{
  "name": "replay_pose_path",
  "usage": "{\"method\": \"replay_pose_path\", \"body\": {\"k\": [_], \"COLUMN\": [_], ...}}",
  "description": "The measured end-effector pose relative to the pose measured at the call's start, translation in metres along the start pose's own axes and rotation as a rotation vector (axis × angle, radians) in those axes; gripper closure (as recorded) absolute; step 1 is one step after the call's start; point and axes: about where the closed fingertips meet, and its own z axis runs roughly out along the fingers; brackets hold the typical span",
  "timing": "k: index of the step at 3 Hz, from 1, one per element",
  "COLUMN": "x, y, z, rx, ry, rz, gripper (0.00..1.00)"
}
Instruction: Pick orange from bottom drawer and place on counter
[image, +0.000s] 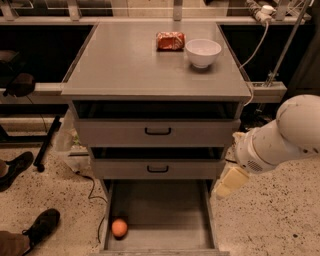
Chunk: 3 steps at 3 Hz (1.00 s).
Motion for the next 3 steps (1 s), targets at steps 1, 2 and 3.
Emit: {"method": "replay_pose_path", "body": {"k": [1, 2, 3], "x": [0.0, 0.003, 0.011], "y": [0.0, 0.0, 0.006], "z": [0.0, 0.016, 0.072], "rx": [0.0, -0.043, -0.112], "ry": [0.0, -0.068, -0.216], "rz": [0.0, -0.001, 0.009], "gripper": [0.0, 0.0, 0.0]}}
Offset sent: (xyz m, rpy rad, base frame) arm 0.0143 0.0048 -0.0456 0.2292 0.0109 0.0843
